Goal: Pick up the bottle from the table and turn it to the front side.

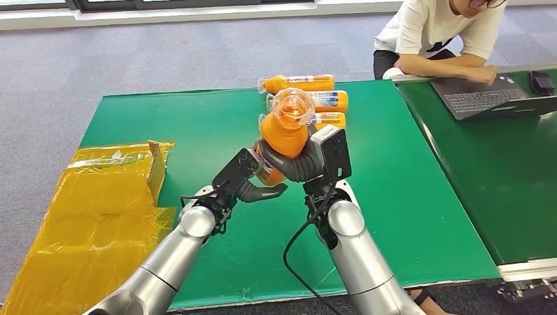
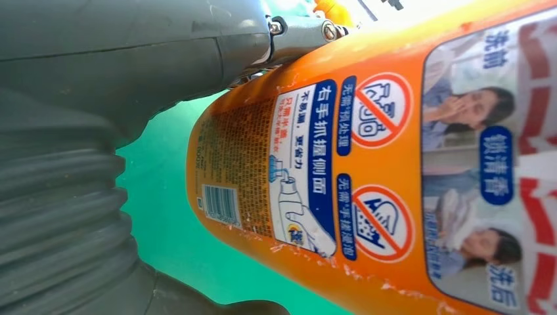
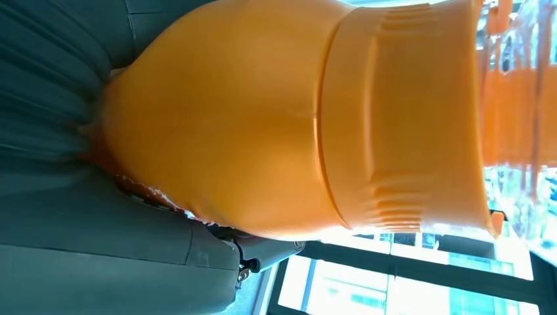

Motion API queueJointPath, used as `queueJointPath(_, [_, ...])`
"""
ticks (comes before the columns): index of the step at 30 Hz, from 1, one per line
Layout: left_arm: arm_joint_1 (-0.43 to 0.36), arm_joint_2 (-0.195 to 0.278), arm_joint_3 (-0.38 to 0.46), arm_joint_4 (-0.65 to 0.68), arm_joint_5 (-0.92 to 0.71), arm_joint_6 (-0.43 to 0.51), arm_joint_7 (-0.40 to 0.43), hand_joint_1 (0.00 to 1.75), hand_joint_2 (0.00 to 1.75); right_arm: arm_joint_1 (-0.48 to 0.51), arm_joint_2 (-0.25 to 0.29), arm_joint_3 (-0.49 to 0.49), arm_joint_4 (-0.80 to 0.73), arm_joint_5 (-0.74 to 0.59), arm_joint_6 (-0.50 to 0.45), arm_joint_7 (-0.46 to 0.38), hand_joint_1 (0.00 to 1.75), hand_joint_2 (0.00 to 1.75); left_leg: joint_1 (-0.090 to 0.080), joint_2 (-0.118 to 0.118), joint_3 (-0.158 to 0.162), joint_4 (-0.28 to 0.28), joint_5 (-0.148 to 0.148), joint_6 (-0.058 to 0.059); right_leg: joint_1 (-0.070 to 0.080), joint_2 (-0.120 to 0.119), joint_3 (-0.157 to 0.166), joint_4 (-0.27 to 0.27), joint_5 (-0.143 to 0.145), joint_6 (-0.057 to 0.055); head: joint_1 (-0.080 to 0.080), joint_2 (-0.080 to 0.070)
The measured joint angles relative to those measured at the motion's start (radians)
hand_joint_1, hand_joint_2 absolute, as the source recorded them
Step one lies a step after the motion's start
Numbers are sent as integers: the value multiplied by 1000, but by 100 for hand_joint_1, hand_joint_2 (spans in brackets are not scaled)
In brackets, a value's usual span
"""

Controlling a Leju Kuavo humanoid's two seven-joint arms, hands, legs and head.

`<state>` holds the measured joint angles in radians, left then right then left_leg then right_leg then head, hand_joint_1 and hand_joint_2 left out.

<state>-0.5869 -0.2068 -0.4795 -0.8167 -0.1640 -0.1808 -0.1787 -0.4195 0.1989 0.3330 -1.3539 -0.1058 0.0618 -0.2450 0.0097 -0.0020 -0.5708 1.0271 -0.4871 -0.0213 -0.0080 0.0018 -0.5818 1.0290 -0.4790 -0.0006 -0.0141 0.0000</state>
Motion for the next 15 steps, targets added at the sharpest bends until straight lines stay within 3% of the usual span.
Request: queueJointPath(15, [-12, -6, 0, 24, 0, 6, 2, 0, 175, 0, 2, 0, 4, 0, 0, 1, 175, 175, 0, 0, 0, 0, 0, 0, 0, 0, 0, 0, 0, 0, 0, 0])
